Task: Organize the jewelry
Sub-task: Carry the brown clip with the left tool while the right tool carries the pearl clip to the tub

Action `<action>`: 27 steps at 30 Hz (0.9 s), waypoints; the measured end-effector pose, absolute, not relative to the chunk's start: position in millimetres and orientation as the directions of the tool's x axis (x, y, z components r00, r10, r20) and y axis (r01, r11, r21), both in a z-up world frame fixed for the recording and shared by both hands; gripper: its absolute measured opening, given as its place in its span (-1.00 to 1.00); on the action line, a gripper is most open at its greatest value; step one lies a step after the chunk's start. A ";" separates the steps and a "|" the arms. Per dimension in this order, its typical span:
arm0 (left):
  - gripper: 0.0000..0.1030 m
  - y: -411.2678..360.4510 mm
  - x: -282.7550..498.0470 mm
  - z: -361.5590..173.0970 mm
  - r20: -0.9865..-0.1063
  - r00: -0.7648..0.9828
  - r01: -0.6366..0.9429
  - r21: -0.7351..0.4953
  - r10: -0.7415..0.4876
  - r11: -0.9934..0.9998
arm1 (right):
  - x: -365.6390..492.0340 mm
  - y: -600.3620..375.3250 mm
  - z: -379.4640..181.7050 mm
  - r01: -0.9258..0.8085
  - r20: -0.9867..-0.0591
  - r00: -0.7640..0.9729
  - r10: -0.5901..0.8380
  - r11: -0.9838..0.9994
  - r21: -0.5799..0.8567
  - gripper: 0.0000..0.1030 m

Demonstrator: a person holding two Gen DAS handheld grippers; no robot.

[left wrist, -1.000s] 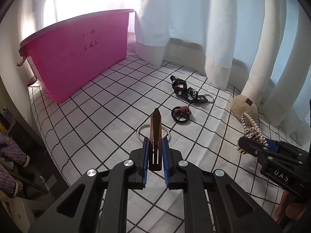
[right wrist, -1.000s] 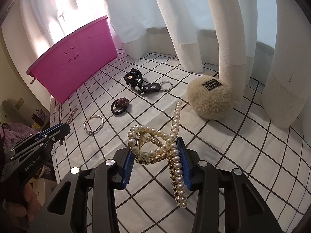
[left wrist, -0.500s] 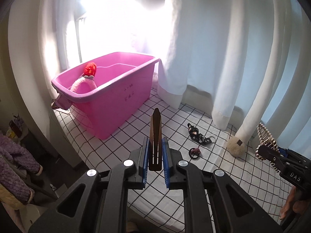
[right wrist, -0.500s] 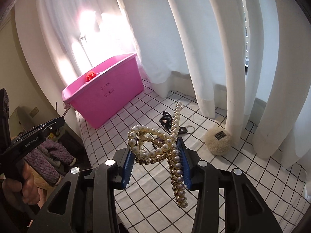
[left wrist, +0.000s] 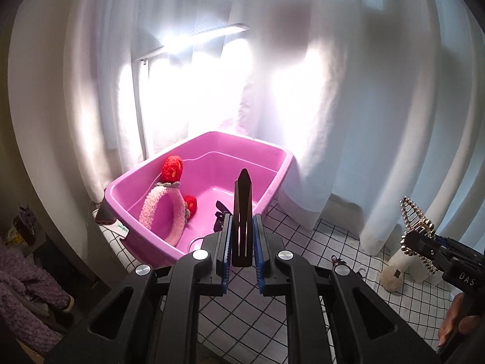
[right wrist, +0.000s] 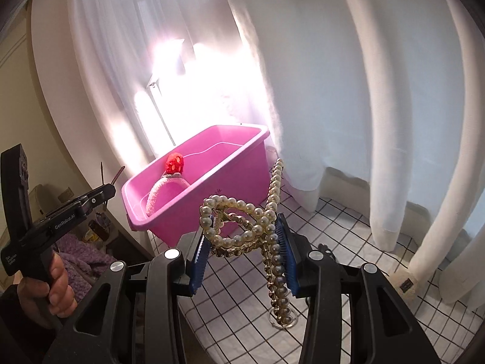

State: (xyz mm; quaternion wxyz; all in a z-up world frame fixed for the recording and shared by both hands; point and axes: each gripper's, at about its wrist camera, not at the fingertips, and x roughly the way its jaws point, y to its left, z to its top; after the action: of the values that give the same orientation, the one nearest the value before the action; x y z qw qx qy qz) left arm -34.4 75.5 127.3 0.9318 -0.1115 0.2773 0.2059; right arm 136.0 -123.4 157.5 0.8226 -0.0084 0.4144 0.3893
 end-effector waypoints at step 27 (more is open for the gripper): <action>-0.74 279.8 72.4 62.5 -0.746 0.656 -0.373 -0.183 0.119 0.910 | 225.7 158.8 96.2 -0.703 -0.813 0.161 0.560 0.643 0.304 -0.22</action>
State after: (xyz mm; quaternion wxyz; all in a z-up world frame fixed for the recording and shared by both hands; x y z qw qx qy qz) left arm 72.4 279.8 62.5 0.8953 -0.1621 0.3914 0.1376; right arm 225.7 158.8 96.2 0.7585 -0.0721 0.4961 0.4163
